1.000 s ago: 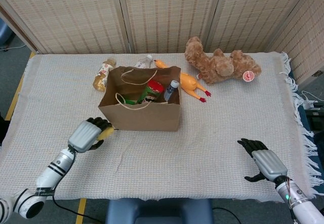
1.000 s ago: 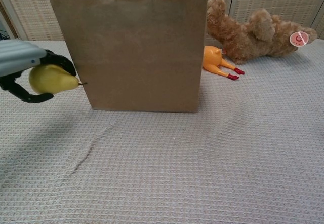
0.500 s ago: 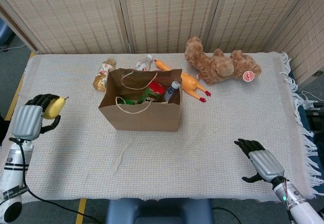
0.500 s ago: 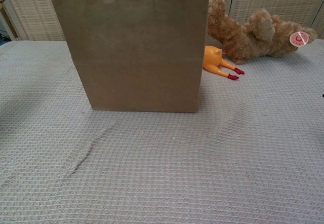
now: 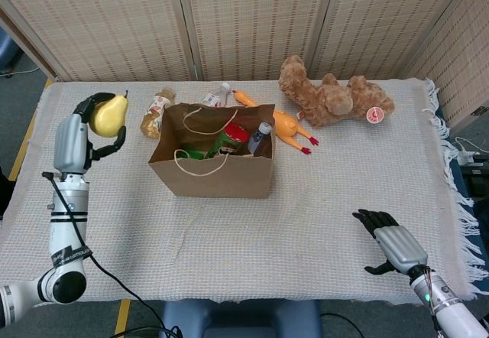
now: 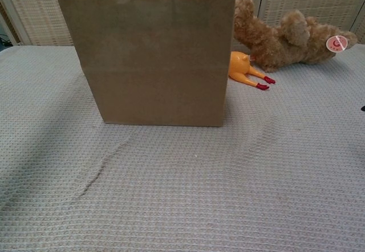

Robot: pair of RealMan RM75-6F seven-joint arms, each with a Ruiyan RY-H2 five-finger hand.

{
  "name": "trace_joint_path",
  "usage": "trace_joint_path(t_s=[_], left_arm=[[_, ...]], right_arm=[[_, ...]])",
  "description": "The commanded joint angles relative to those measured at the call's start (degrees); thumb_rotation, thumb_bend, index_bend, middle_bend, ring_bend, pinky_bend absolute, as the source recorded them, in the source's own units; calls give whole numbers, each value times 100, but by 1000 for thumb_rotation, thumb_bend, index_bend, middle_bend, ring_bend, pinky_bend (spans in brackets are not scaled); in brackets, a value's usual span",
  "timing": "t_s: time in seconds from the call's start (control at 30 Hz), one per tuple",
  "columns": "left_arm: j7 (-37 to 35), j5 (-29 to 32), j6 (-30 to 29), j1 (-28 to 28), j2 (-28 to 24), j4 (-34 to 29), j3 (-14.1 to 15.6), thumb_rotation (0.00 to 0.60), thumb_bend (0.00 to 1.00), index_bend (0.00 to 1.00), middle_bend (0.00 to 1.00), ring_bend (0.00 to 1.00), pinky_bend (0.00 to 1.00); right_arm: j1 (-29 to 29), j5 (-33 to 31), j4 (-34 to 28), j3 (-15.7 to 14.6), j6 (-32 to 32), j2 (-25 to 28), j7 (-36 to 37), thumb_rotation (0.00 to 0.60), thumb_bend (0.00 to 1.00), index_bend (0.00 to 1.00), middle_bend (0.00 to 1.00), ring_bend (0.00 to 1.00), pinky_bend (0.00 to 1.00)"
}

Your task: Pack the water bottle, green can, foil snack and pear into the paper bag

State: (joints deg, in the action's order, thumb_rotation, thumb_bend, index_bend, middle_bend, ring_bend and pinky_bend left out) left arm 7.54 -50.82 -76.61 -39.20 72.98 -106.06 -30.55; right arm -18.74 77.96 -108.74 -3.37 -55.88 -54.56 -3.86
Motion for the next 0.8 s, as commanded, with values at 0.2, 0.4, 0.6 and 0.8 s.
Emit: trace_joint_path(t_s=[0.2, 0.4, 0.6, 0.8], left_arm=[[592, 205, 353, -1031, 1048, 407, -35, 600, 564, 667, 695, 610, 717], [654, 153, 393, -1348, 1540, 626, 54, 600, 565, 666, 695, 610, 716], [675, 291, 1022, -1475, 1563, 688, 343, 600, 497, 396, 439, 336, 517], [704, 273, 1164, -1477, 1401, 556, 405, 600, 423, 77, 48, 1, 178]], right_arm=[[-35, -26, 32, -3, 93, 37, 109, 600, 22, 0, 0, 0, 0], [-75, -85, 67, -1, 210, 80, 234, 600, 22, 0, 0, 0, 0], [-69, -39, 68, -15, 210, 107, 300, 600, 21, 0, 0, 0, 0], [-59, -12, 78, -23, 193, 111, 317, 600, 22, 0, 0, 0, 0]])
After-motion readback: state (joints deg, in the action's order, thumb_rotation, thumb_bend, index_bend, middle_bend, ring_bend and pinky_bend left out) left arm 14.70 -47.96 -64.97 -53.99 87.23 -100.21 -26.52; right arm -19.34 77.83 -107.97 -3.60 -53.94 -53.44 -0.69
